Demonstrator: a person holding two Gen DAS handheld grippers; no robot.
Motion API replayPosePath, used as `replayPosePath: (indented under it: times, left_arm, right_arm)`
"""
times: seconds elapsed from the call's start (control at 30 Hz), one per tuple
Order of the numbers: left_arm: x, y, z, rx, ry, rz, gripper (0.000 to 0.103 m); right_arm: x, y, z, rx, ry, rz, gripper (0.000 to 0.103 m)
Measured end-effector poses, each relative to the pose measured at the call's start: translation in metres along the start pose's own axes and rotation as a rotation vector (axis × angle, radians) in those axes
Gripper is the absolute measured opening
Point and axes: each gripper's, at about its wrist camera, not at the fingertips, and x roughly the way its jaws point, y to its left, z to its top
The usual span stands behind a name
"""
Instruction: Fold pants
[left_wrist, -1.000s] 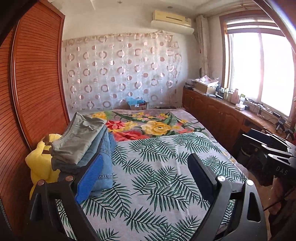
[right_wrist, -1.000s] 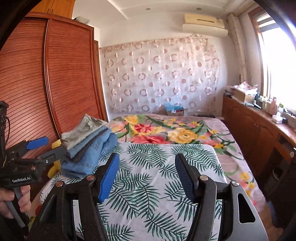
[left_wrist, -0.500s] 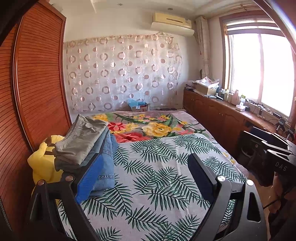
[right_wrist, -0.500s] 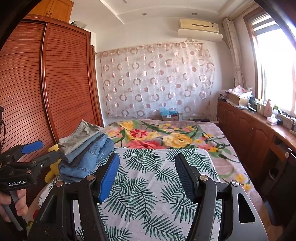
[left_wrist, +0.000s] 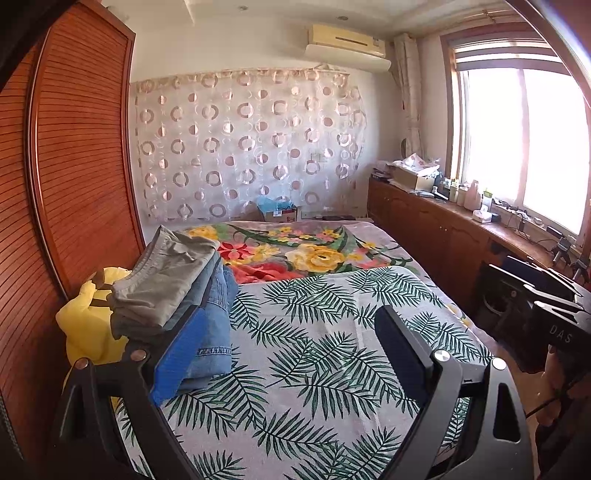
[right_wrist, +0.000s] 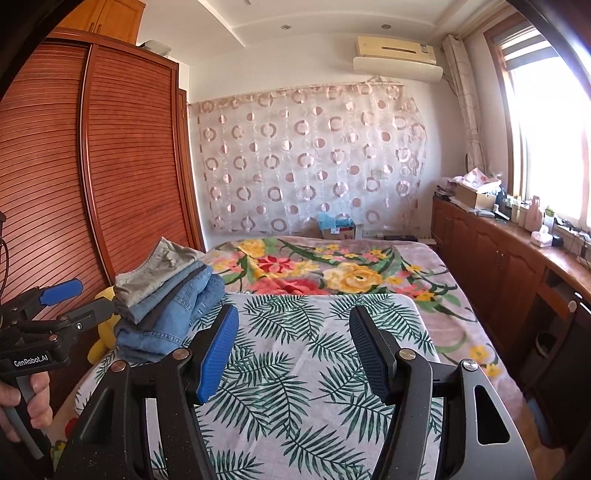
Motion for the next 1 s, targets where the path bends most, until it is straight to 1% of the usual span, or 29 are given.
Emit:
replayPosePath:
  times: [1.0]
  left_arm:
    - [-0.0010, 0.0005, -0.0006, 0.001, 0.000, 0.001, 0.093]
  right_arm:
    - [-0.0022, -0.0007, -0.0016, -0.003, 0.002, 0.003, 0.064]
